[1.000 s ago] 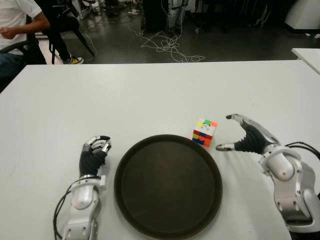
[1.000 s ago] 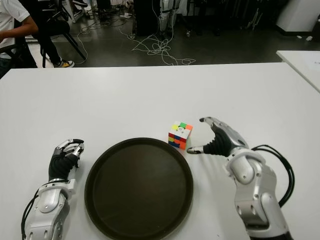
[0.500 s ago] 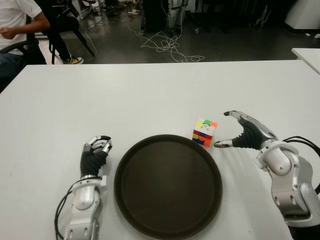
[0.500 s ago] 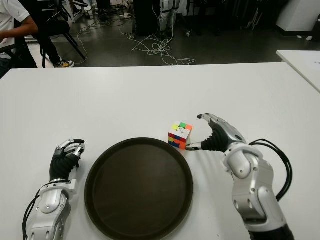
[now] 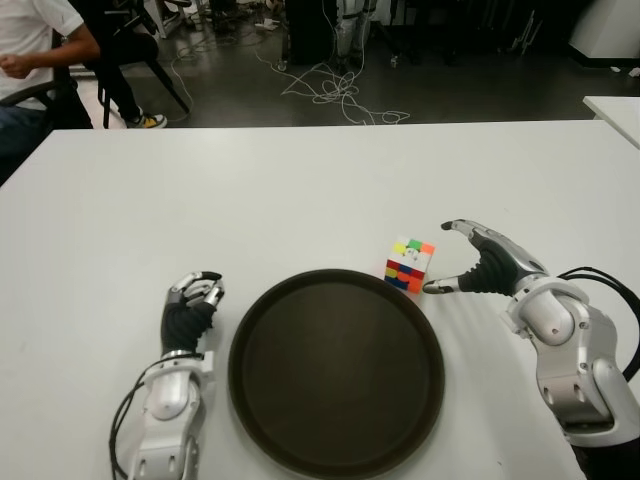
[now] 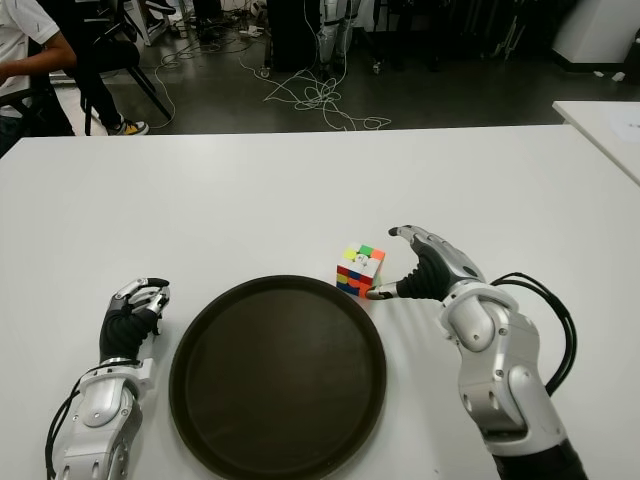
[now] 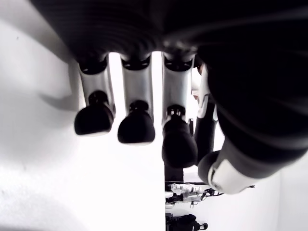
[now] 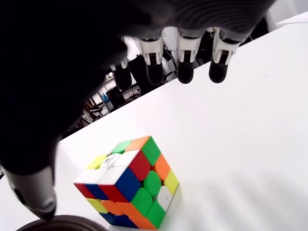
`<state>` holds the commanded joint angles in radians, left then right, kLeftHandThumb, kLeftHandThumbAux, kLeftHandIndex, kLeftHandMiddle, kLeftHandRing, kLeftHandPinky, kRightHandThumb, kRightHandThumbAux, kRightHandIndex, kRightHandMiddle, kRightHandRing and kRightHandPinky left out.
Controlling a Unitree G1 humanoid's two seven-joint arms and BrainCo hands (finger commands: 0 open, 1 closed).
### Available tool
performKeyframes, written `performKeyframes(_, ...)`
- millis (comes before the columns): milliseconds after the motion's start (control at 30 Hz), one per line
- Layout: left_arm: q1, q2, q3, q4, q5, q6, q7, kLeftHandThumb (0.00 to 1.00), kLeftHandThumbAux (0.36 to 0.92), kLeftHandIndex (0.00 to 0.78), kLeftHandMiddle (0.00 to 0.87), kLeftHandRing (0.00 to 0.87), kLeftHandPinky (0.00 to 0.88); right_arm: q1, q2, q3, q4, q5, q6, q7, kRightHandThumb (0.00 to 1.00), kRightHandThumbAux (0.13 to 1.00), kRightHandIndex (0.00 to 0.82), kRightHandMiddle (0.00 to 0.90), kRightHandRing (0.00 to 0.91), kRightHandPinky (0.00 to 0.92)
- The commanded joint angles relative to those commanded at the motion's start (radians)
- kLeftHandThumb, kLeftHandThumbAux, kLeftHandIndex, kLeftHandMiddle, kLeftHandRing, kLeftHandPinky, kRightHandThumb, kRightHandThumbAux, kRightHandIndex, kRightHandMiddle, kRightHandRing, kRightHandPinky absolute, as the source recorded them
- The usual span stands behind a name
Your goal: Pick up the Rubik's Cube and put it in the plate
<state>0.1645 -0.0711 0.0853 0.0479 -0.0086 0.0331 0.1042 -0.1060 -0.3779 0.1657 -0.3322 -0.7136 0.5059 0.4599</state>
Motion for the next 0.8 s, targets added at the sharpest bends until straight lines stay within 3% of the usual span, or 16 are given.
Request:
performKeyframes(267, -0.001, 0.003, 0.0, 0.0, -0.002, 0.011, -0.005, 0.708, 0.707, 0.443, 0.806, 0.818, 0.805, -0.018, 0.0, 0.013, 0.014, -0.003, 0.002, -0.004, 0.0, 0.626, 0.0, 0.0, 0.0, 0.026)
performKeyframes(800, 0.003, -0.002, -0.002, -0.022, 0.004, 0.039, 0.006, 0.709, 0.706, 0.443, 0.821, 0.829, 0.825, -0.073, -0.005, 0.057, 0.067, -0.011, -0.021, -0.02, 0.0, 0.692, 0.0, 0.0, 0.0, 0.0)
